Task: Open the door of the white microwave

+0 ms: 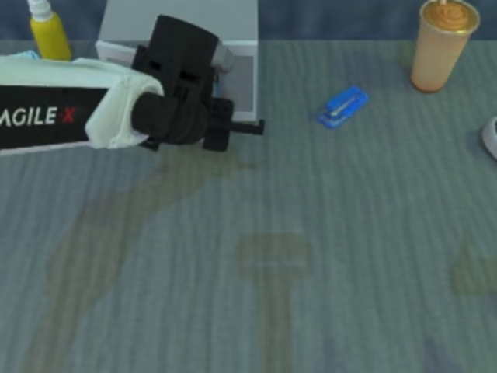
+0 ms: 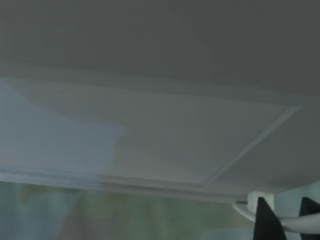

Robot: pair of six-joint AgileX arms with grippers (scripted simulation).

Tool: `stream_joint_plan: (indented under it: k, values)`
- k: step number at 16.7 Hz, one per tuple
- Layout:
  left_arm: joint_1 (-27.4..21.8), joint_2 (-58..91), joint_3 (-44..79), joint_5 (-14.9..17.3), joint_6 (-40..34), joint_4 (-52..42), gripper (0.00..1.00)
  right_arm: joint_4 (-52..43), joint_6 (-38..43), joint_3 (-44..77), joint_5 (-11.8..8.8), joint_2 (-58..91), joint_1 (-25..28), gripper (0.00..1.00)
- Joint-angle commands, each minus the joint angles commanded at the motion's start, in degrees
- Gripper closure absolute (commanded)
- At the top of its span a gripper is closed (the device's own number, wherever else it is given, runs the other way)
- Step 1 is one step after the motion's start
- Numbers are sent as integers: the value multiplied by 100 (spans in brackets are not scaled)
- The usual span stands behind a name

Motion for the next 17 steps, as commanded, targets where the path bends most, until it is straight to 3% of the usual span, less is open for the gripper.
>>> stream_joint_plan:
  k: [7, 17]
  values:
    - [139, -185, -278, 208, 332, 113, 100, 0, 0, 0, 0, 0, 0, 0]
    - [139, -185, -278, 208, 332, 113, 100, 0, 0, 0, 0, 0, 0, 0]
